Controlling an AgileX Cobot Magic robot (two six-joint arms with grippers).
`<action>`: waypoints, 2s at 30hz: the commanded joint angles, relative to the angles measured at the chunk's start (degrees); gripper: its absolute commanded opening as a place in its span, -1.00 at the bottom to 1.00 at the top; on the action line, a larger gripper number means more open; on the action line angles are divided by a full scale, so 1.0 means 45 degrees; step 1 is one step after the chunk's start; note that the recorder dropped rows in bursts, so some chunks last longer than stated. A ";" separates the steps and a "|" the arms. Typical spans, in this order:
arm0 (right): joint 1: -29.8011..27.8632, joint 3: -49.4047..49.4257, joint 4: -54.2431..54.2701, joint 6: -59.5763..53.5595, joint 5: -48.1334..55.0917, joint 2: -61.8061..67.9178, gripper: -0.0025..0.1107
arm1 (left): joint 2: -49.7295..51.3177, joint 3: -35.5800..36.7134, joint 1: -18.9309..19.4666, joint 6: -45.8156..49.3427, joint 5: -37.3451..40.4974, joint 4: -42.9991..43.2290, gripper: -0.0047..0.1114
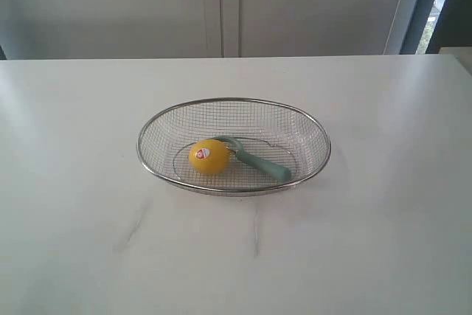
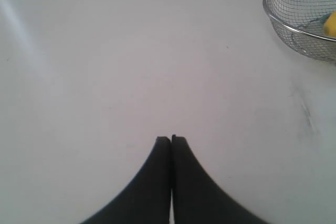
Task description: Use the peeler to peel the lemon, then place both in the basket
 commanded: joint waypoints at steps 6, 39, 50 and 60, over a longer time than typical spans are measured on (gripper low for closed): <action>-0.0027 0.0054 -0.0094 0.0054 -0.0106 -0.0086 -0.96 | -0.0050 0.0039 -0.0115 0.0046 -0.0035 -0.0091 -0.92; -0.4945 0.7417 0.0045 0.0054 -0.0248 -0.2543 -0.96 | -0.0050 0.0039 -0.0115 0.0046 -0.0035 -0.0091 -0.92; -0.4945 0.9937 0.0045 0.0029 -0.1654 -0.3843 -0.96 | -0.0050 0.0039 -0.0115 0.0046 -0.0035 -0.0091 -0.92; -0.4945 0.9937 0.0133 0.0057 -0.1452 -0.4994 -0.96 | -0.0050 0.0039 -0.0115 0.0046 -0.0035 -0.0091 -0.92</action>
